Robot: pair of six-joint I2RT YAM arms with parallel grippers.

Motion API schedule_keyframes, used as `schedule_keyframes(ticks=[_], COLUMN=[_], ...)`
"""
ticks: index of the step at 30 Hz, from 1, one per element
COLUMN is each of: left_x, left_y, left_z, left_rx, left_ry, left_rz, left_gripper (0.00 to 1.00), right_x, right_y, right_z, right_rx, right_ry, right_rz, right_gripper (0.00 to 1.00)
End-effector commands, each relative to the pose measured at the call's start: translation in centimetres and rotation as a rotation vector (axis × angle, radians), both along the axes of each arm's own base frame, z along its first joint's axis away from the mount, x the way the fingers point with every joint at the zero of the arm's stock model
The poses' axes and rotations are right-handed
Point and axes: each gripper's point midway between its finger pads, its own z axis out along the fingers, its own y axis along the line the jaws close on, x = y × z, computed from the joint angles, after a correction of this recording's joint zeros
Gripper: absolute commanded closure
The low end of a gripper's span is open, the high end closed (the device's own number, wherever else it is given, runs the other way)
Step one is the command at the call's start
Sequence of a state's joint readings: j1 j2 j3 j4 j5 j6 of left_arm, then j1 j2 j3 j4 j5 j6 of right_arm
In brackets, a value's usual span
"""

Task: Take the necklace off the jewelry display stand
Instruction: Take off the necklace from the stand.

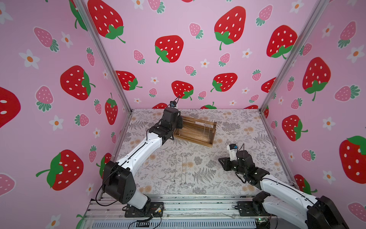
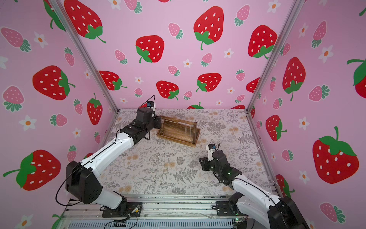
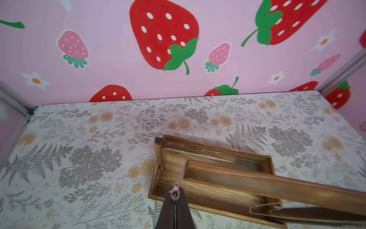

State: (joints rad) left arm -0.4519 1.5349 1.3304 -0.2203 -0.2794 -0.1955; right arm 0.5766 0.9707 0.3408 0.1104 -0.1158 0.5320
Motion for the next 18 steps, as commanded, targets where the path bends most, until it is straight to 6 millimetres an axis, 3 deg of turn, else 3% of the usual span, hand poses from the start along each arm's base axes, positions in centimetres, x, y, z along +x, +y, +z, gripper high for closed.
schedule_keyframes(ticks=[1,4,7,11,14,18], left_x=[0.3,-0.4,-2.6,-6.6,-10.2,-14.6], left_y=[2.2,1.2,0.5,-0.4,-2.6,-5.4], left_z=[0.8,1.2,2.5,5.1,6.3,5.8], left_rx=[0.036,-0.061,-0.137,-0.239,-0.335,-0.464], left_ry=[-0.001,0.033,0.07,0.057,0.098,0.201], left_rz=[0.099,0.002,-0.063,-0.174,-0.351,-0.545], left_gripper=[1.0,1.0,1.0,1.0,1.0,1.0], right_x=[0.3,0.2,-0.3,-1.2,-1.7,-2.6], right_y=[0.2,0.5,1.0,2.0,2.2,2.4], right_z=[0.5,0.8,1.8,3.7,4.9,7.6], right_rx=[0.022,0.038,0.078,0.118,0.146,0.2], right_ry=[-0.012,-0.022,-0.061,-0.121,-0.109,-0.113], right_rz=[0.001,0.014,0.053,0.145,0.153,0.179], right_gripper=[0.77,0.78,0.78,0.77,0.74,0.68])
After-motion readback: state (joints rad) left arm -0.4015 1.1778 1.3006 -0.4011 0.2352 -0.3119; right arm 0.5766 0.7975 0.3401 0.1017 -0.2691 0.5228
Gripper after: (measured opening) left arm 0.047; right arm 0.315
